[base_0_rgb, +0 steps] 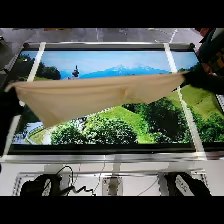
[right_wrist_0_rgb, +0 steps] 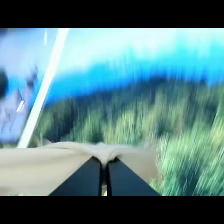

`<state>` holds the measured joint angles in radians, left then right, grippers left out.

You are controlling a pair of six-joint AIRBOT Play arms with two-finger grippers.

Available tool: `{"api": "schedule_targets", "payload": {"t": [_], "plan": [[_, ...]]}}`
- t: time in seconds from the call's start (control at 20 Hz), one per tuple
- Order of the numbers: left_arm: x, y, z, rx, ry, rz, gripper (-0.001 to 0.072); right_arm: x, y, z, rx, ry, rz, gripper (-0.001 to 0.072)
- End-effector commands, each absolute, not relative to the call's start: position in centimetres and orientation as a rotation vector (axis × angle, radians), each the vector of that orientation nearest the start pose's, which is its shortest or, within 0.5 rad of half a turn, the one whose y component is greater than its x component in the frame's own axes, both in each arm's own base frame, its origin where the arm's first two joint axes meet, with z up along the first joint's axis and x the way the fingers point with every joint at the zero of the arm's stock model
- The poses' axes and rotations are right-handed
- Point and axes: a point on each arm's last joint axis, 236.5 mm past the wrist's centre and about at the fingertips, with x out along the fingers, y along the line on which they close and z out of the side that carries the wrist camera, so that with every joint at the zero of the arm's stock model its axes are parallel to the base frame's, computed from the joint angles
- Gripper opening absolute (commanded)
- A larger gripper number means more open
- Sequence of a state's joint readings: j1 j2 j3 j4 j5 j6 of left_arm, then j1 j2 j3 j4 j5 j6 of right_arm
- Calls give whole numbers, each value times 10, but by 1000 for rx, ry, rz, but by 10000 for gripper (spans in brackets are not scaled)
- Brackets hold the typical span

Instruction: Fold the clothes and pants, and hang the long-sleeved shirts on hangers.

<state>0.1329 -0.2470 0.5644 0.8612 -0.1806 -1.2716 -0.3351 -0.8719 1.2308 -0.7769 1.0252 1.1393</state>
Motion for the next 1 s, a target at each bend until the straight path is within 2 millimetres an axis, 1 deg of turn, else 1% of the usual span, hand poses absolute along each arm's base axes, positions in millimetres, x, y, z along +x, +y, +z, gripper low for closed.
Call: {"api": "schedule_targets", "payload": {"t": [0.0, 0.1, 0.15, 0.2, 0.25, 0.3, 0.35, 0.4, 0.45, 0.5, 0.55, 0.65, 0.7, 0.75, 0.8, 0.85, 0.9, 0.95], "plan": [[270, 16, 350, -371, -325, -17, 15, 320, 29, 374, 112, 211, 268, 14], [258, 5, 367, -373, -333, -61, 15, 289, 29, 411, 9, 119, 215, 14], [252, -8, 371, -393, -301, -110, 15, 275, 28, 425, -25, 82, 186, 14], [246, -24, 369, -420, -241, -170, 15, 261, 25, 437, -59, 52, 148, 14], [241, -42, 361, -437, -161, -229, 15, 247, 21, 448, -99, 24, 109, 14], [234, -61, 349, -439, -61, -287, 14, 236, 16, 455, -136, 5, 69, 13], [226, -79, 332, -434, 60, -339, 13, 228, 10, 460, -164, -7, 29, 13], [220, -88, 312, -418, 179, -356, 12, 223, 1, 462, -156, -5, -17, 12], [217, -90, 293, -390, 284, -348, 11, 223, -9, 460, -150, 11, -55, 11], [218, -82, 275, -329, 379, -308, 11, 229, -17, 455, -159, 36, -79, 11], [222, -69, 260, -275, 461, -257, 11, 239, -21, 448, -151, 65, -81, 11], [237, -43, 245, -198, 575, -160, 11, 265, -28, 431, -79, 131, -66, 11], [247, -32, 241, -172, 636, -125, 10, 282, -33, 416, -62, 186, -56, 11], [257, -25, 240, -154, 701, -108, 10, 298, -37, 396, -45, 258, -43, 11], [265, -25, 239, -135, 767, -126, 10, 308, -39, 375, -30, 338, -29, 11], [273, -26, 240, -91, 823, -156, 10, 314, -40, 355, -19, 414, -15, 11], [282, -28, 243, -52, 863, -198, 10, 318, -41, 339, -11, 479, -4, 11], [292, -33, 247, -4, 895, -259, 10, 320, -41, 328, -10, 521, 5, 12]]}}
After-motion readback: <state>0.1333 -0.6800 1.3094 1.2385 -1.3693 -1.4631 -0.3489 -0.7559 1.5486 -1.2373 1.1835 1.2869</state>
